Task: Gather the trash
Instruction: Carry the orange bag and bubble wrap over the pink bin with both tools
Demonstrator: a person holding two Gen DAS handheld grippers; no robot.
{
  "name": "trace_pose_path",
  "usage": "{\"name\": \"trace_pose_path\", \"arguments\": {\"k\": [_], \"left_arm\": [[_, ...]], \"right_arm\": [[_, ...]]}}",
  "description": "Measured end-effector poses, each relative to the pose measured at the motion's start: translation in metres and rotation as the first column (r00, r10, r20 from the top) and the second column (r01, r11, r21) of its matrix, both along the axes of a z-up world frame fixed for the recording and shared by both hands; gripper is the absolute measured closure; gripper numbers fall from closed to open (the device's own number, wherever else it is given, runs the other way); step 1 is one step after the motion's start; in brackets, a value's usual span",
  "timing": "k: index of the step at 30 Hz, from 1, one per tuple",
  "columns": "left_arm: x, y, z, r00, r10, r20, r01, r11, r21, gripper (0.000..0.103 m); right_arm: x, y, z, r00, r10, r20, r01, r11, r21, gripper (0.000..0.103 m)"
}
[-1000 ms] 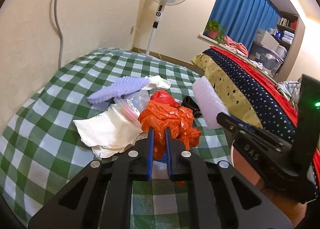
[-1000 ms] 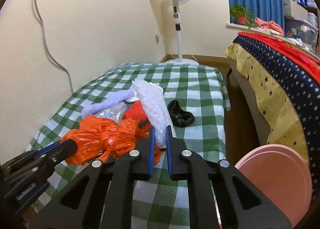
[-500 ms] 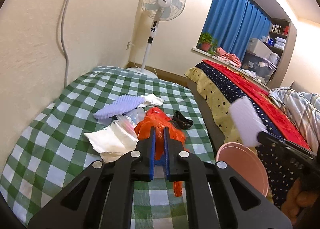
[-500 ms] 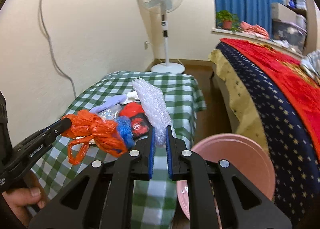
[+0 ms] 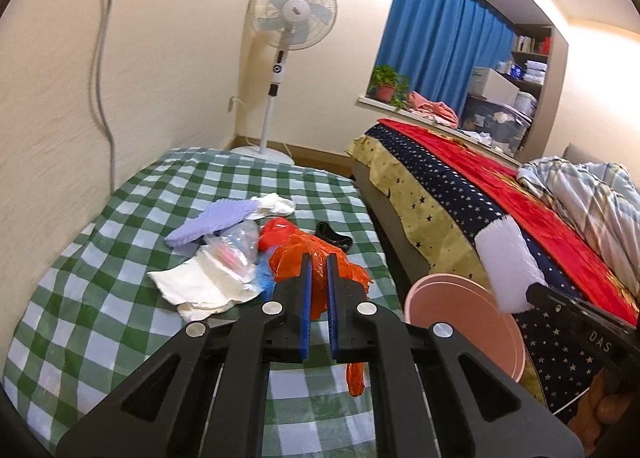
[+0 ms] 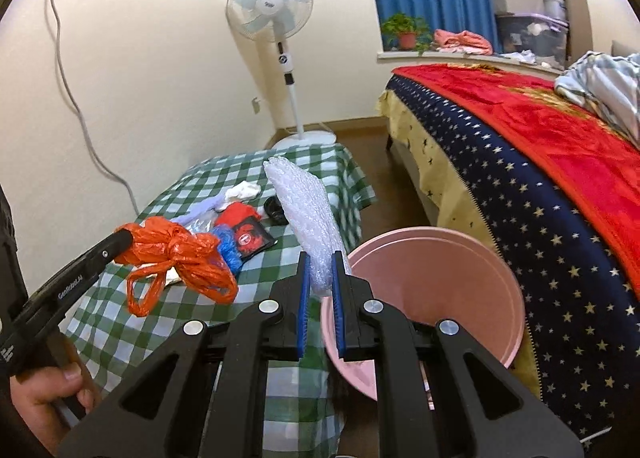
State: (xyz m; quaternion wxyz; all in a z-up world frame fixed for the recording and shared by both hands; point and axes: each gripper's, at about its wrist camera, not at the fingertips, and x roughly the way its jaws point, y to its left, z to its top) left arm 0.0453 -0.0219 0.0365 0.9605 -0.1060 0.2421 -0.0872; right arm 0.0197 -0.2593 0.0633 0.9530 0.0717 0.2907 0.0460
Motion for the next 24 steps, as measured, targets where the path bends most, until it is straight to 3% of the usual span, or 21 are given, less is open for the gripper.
{"name": "trace_pose_path", "arguments": {"k": [24], "left_arm": [[0.024,-0.092,-0.017,0.985,-0.173,-0.016,0.173,0.985,0.015,0.097]], "right_arm": [[0.004,-0.053,-0.026,0.969,-0.241,-0.048,0.242,0.97,0.017,0.092]]}}
